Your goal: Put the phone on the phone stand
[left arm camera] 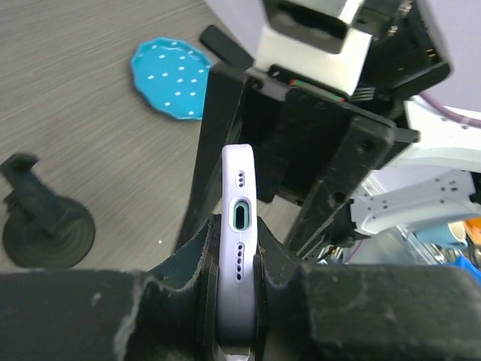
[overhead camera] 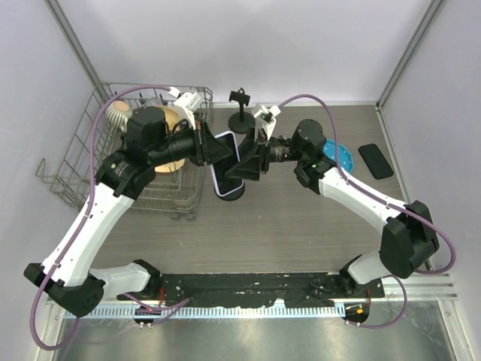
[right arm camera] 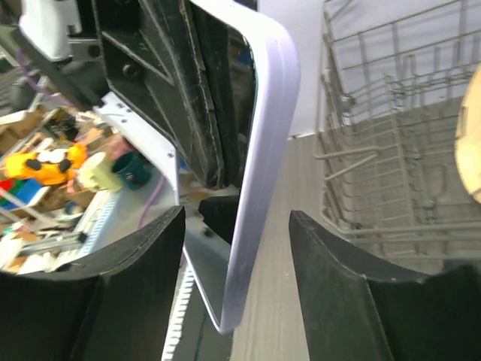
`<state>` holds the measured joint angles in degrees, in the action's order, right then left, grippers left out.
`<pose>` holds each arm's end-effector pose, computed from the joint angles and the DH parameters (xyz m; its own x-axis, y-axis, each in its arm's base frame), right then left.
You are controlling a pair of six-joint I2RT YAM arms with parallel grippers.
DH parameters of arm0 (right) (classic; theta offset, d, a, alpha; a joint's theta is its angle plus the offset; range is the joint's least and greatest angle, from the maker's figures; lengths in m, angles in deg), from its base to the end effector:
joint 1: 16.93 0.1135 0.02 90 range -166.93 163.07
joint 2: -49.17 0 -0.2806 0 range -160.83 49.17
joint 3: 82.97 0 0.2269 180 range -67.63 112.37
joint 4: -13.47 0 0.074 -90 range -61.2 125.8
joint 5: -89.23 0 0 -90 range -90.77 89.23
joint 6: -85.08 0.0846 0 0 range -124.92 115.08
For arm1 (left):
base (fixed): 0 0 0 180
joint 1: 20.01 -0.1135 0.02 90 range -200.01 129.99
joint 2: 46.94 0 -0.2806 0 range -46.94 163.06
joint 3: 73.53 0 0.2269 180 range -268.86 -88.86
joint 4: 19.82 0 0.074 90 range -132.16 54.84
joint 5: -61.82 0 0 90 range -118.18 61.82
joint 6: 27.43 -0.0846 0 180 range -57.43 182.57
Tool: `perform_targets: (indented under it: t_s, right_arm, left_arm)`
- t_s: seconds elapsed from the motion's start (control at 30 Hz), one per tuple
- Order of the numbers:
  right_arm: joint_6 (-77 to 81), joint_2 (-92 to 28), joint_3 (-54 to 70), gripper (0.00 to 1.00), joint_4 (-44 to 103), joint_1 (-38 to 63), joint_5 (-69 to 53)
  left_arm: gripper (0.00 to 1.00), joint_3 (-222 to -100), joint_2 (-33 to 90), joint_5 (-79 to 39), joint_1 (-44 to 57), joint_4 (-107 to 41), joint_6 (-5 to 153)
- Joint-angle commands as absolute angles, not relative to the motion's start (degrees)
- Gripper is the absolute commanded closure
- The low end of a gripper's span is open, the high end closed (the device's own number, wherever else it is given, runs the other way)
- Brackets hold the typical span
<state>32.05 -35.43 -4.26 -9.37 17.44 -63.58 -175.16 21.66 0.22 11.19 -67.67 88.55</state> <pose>0.2275 0.2467 0.4024 -0.3852 0.0694 -0.9202 -0.9119 -0.1814 0.3681 0.1941 -0.1646 0.4605 -0.5686 -0.1061 -0.8158 0.6673 0.5203 -0.5328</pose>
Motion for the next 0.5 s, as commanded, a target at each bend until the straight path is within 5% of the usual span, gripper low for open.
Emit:
perform_targets:
  t_s: [0.0,0.27,0.47]
  right_arm:
    - [10.3,-29.8,-1.3,0.35,12.2,17.4,-54.0]
    - [0.6,-28.5,-7.0,0.3,16.6,11.6,-41.5]
    - [1.6,-36.2,-15.5,0.34,-1.7,11.8,-37.7]
  left_arm:
    - [1.0,-174.2,15.6,-11.9,11.2,-68.8,89.8]
    - [1.0,-171.0,5.3,-20.0,11.3,-72.8,88.4]
    - [1.0,-169.4,1.6,-20.1,11.2,-73.7,88.0]
